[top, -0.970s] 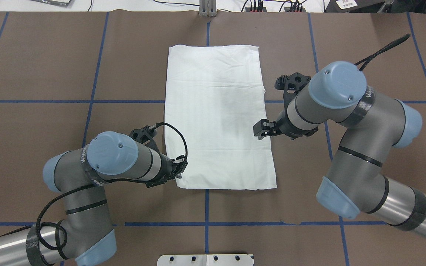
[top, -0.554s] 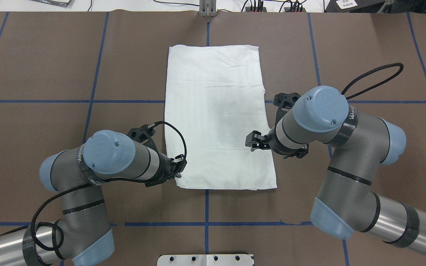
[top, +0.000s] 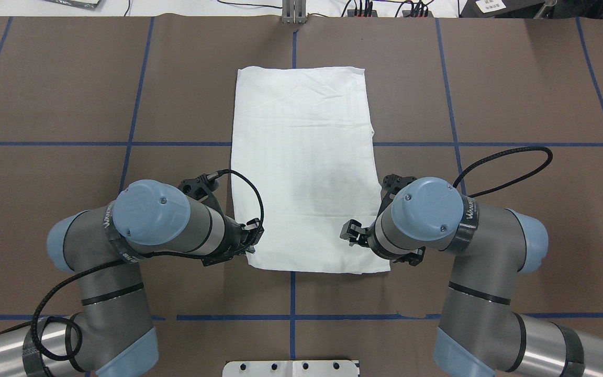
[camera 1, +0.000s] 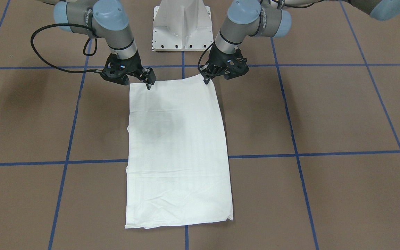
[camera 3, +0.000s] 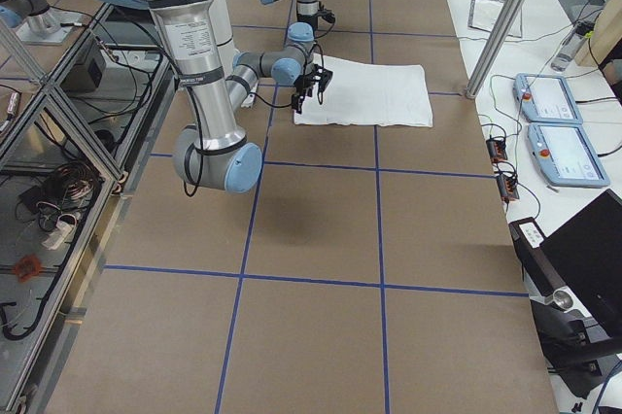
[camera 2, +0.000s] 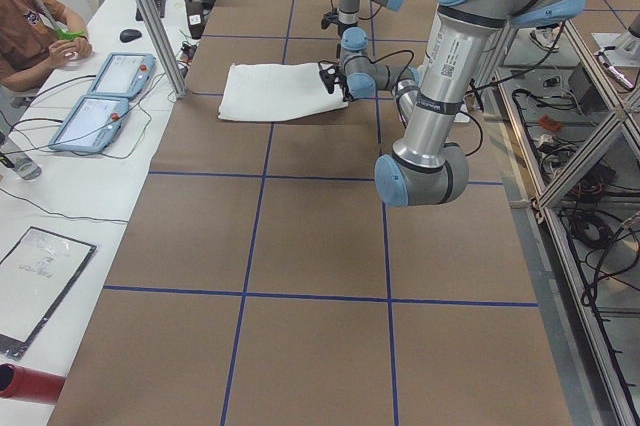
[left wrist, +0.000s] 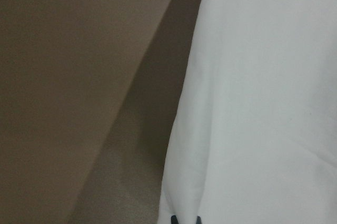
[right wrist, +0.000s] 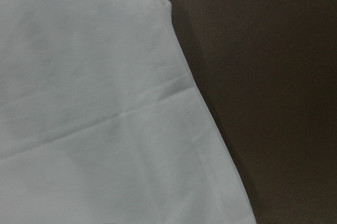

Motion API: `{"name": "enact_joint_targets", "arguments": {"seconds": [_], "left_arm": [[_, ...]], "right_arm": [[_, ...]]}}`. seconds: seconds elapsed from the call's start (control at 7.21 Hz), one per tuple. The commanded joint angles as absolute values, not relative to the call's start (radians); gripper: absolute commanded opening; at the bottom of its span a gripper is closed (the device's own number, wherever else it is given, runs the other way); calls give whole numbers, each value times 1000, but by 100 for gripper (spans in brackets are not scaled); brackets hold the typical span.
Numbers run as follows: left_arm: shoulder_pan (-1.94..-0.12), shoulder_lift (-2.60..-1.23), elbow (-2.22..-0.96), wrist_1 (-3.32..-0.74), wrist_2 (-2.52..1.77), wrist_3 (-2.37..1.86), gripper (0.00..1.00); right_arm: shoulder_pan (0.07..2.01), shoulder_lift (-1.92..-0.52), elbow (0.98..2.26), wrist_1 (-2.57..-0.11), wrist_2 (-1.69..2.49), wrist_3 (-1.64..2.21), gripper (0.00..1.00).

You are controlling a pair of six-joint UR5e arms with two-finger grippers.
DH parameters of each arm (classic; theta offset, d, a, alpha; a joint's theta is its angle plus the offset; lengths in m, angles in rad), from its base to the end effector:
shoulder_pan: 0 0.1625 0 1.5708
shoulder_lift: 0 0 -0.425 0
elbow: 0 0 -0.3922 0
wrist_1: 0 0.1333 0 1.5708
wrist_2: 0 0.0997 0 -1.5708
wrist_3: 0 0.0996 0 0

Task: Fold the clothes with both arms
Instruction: 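Slide the right gripper along the shirt edge toward the robot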

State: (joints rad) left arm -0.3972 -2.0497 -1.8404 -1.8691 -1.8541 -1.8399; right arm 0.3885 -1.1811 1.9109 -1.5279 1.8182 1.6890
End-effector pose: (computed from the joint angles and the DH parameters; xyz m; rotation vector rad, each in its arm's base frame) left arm 0.5271 -0.3355 0.2343 -0.1915 1.0630 -0.4529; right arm -0.5072 -0.3253 0.2937 -0.1300 -0.7982 0.3835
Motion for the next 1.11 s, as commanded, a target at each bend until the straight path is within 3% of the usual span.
{"name": "enact_joint_targets", "arguments": {"seconds": [0.0,0.97], "left_arm": [[-399,-2048,-1844,-1864,-1853,-1836,0],[-399,-2049,-1842,-1864,-1855,-1836,0]], "right_arm": [[329,-1175,1905,-1534,1787,1778,100],[307,-1180,1868,-1566,1786,1819,100]]}}
